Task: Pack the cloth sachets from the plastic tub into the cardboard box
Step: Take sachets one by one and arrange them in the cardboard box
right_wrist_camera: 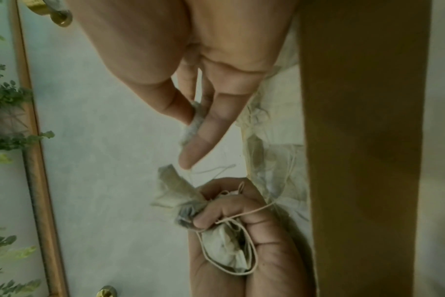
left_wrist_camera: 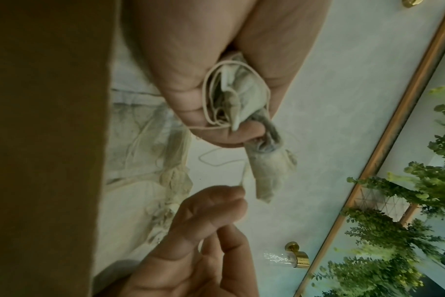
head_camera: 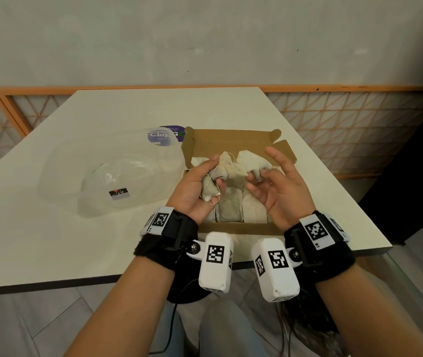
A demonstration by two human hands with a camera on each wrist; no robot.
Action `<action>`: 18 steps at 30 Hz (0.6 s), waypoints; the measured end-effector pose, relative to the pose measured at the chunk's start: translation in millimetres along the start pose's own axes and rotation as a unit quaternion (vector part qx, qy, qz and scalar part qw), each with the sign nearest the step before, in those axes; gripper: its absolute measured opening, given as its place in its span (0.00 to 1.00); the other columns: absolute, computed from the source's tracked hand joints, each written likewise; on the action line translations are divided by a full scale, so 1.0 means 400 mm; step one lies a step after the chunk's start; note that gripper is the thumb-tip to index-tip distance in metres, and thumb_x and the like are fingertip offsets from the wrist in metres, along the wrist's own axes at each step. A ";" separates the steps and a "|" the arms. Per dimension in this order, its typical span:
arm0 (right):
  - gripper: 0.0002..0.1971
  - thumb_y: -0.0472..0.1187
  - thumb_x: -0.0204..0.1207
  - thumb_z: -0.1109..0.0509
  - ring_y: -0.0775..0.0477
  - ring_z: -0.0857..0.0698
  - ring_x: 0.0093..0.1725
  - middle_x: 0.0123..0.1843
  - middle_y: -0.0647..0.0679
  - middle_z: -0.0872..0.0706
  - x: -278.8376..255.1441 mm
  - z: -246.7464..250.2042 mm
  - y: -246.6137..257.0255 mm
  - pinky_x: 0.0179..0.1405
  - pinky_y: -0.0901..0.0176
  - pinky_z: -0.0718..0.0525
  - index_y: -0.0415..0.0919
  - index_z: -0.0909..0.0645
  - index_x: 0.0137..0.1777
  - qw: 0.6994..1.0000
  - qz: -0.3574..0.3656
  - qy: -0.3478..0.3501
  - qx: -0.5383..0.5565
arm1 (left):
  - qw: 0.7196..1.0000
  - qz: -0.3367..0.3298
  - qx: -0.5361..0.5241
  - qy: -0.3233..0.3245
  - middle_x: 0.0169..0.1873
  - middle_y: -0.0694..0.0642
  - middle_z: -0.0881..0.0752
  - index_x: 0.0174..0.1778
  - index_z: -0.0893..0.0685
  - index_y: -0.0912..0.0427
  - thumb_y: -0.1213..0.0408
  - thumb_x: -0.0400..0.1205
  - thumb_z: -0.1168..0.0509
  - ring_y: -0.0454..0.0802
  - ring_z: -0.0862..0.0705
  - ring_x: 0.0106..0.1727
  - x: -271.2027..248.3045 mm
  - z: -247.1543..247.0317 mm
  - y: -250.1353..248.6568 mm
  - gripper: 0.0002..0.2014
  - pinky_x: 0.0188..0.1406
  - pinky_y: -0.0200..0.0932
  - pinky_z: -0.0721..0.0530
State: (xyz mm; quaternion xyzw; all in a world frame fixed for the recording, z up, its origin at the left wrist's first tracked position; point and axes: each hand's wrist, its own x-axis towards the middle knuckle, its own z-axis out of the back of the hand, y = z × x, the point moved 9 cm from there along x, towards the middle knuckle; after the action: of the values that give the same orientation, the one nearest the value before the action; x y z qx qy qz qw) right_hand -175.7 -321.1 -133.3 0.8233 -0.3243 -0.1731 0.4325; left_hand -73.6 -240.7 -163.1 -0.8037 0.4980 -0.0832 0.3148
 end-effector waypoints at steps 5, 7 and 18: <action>0.17 0.22 0.77 0.44 0.49 0.13 0.38 0.41 0.41 0.15 -0.001 -0.011 -0.011 0.31 0.59 0.12 0.39 0.19 0.54 0.999 -0.029 0.026 -0.027 | 0.999 0.006 0.022 -0.025 0.34 0.53 0.14 0.45 0.18 0.58 0.62 0.80 0.35 0.40 0.19 0.22 0.006 0.016 0.005 0.04 0.17 0.26 0.28; 0.09 0.27 0.78 0.39 0.48 0.14 0.39 0.38 0.44 0.14 -0.001 -0.008 -0.014 0.32 0.58 0.12 0.38 0.20 0.50 0.999 -0.023 0.016 -0.026 | 0.999 0.008 0.018 -0.030 0.33 0.53 0.13 0.44 0.18 0.58 0.62 0.81 0.36 0.39 0.20 0.20 0.003 0.015 0.005 0.04 0.17 0.26 0.29; 0.18 0.29 0.80 0.39 0.53 0.21 0.39 0.41 0.48 0.15 -0.002 0.010 0.096 0.32 0.65 0.22 0.49 0.14 0.37 0.972 0.172 -0.060 -0.151 | 0.999 0.010 -0.035 -0.036 0.32 0.57 0.14 0.44 0.18 0.61 0.65 0.79 0.35 0.42 0.19 0.24 0.000 0.013 0.000 0.04 0.20 0.28 0.21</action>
State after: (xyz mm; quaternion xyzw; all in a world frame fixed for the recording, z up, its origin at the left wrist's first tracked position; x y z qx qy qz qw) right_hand -193.4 -339.2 -103.8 0.6688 -0.4564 -0.1925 0.5544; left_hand -71.4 -238.5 -167.1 -0.8118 0.4970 -0.0333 0.3048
